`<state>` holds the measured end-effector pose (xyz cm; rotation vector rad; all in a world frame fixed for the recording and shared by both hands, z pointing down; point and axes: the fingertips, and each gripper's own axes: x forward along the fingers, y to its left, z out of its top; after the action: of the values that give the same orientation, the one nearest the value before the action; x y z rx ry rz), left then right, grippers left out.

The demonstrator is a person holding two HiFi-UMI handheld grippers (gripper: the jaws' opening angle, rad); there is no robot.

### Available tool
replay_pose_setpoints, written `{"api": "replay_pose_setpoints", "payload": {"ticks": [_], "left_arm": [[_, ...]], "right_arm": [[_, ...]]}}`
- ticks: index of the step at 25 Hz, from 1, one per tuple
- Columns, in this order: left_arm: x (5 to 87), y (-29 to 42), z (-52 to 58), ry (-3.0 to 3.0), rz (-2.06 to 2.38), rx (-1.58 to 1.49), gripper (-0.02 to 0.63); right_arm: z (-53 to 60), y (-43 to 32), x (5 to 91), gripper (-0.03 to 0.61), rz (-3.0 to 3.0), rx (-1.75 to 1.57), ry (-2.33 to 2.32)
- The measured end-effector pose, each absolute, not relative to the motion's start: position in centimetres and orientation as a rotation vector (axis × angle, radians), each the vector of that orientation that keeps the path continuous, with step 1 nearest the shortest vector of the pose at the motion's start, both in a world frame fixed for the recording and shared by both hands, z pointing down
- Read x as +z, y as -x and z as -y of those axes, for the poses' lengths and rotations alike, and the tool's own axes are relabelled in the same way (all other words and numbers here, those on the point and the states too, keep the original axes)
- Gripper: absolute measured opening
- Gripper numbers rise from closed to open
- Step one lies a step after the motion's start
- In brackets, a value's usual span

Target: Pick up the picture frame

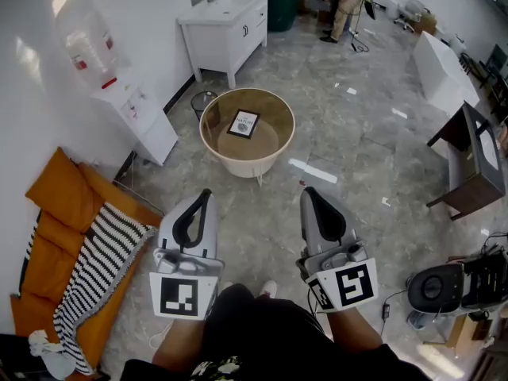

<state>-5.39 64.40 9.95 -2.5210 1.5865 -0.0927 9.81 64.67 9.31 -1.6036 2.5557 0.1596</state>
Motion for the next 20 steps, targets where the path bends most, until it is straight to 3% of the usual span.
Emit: {"api": "replay_pose_setpoints", "payload": {"ticks": [20], "left_arm": [[11.1, 3.6, -65.1, 2.496, -1.626, -0.143, 0.006]], "right_arm": [[-64.4, -11.8, 9.8, -0.003, -2.550, 0.262, 1.555]]}}
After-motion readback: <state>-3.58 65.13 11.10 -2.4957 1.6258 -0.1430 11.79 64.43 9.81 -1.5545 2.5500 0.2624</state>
